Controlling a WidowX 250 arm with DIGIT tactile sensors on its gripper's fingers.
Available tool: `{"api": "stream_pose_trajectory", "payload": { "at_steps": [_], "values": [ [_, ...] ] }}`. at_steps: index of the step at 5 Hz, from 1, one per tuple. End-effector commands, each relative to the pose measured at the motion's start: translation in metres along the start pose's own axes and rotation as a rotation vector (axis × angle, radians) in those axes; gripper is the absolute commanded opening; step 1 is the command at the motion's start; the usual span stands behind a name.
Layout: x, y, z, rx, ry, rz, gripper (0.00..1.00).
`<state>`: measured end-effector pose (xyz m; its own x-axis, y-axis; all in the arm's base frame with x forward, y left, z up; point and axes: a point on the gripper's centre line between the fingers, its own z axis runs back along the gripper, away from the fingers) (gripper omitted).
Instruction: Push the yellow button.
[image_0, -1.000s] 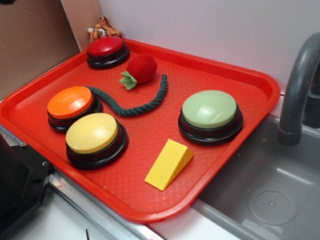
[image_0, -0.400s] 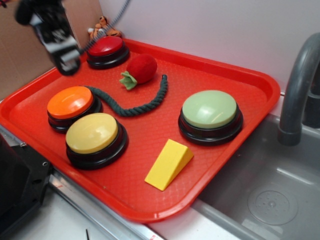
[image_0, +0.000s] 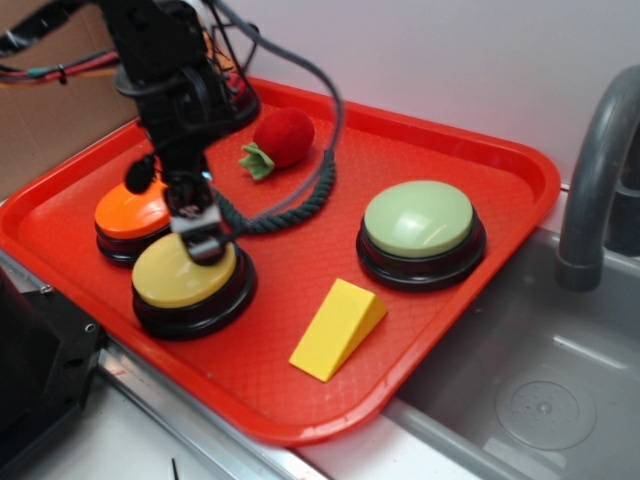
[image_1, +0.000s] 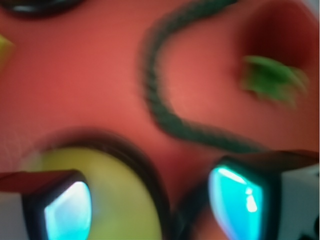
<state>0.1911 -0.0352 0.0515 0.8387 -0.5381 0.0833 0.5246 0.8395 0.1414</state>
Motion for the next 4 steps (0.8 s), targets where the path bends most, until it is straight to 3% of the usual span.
{"api": "stream_pose_trajectory", "payload": {
  "at_steps": [1,3,4],
  "values": [
    [-0.013,-0.012,0.019,-0.048,-0.043,-0.011,1.00],
    [-0.020,-0.015,0.055,-0.140,0.039,0.099,1.00],
    [-0.020,-0.019,0.037,-0.180,0.079,0.081,1.00]
  ]
}}
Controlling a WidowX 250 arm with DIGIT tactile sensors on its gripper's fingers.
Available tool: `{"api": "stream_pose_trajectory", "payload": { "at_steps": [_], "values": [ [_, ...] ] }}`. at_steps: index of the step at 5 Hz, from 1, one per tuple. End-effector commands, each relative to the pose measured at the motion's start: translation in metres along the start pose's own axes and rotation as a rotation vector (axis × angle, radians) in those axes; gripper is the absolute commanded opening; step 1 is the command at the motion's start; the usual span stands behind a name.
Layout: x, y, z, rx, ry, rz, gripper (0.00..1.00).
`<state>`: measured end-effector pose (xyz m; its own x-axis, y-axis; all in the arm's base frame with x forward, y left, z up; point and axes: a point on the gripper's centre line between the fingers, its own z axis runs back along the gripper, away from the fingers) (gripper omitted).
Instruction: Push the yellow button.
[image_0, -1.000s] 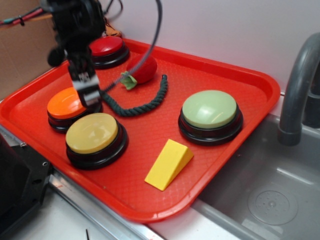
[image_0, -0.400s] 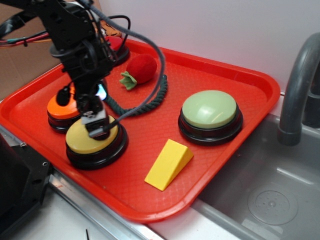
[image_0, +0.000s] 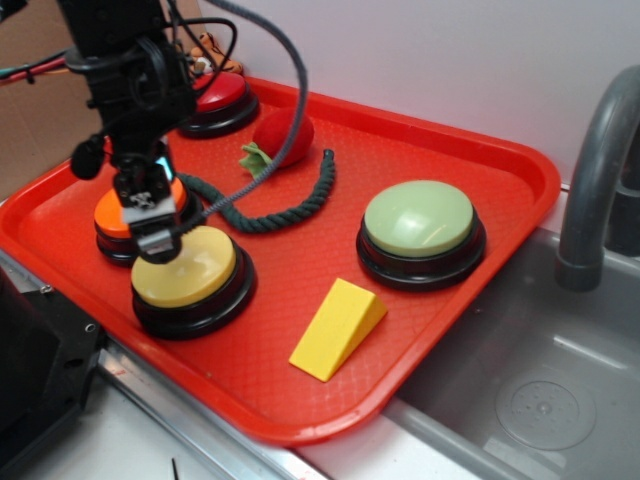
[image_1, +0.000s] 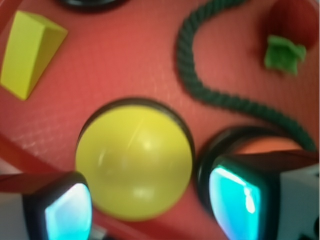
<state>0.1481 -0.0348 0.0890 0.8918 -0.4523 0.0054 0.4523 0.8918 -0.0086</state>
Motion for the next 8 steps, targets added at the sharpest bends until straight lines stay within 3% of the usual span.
{"api": "stream_pose_trajectory", "payload": {
  "at_steps": [1,2,4,6,7,8],
  "values": [
    [0.012,-0.009,-0.011,-0.052,0.013,-0.024,1.00],
    [0.012,-0.011,0.004,-0.027,-0.023,-0.021,1.00],
    [0.019,0.001,0.072,0.039,-0.101,0.090,1.00],
    [0.028,0.019,0.106,0.020,-0.030,0.255,1.00],
    [0.027,0.031,0.113,0.030,-0.055,0.333,1.00],
    [0.028,0.037,0.117,0.034,-0.041,0.401,1.00]
  ]
}}
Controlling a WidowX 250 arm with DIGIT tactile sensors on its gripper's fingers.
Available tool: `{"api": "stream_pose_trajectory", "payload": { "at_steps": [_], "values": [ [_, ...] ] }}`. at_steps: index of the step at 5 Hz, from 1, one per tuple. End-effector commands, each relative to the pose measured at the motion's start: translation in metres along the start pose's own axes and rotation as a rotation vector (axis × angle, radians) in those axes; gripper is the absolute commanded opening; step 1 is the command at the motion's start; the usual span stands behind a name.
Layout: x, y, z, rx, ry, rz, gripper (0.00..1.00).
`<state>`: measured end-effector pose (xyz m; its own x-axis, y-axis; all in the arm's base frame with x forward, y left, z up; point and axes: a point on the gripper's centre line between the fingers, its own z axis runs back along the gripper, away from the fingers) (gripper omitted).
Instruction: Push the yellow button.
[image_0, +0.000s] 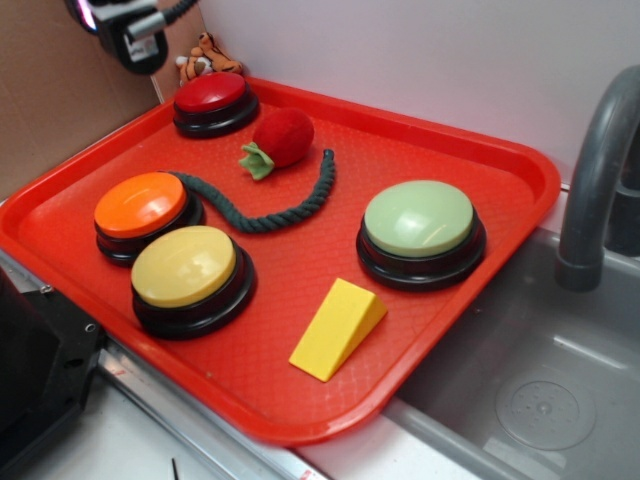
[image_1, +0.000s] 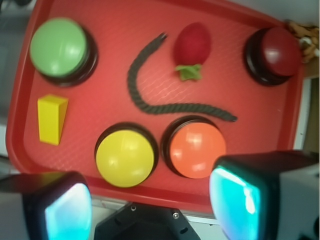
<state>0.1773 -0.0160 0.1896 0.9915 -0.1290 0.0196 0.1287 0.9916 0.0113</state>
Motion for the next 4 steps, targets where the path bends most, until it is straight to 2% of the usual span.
{"api": "stream_pose_trajectory", "payload": {
  "at_steps": [1,2,4],
  "values": [
    [0.013,0.009,0.016,-0.002,-0.054,0.094,1.00],
    [0.016,0.015,0.010,-0.007,-0.029,0.145,1.00],
    [0.018,0.014,0.005,-0.004,-0.037,0.175,1.00]
  ]
}}
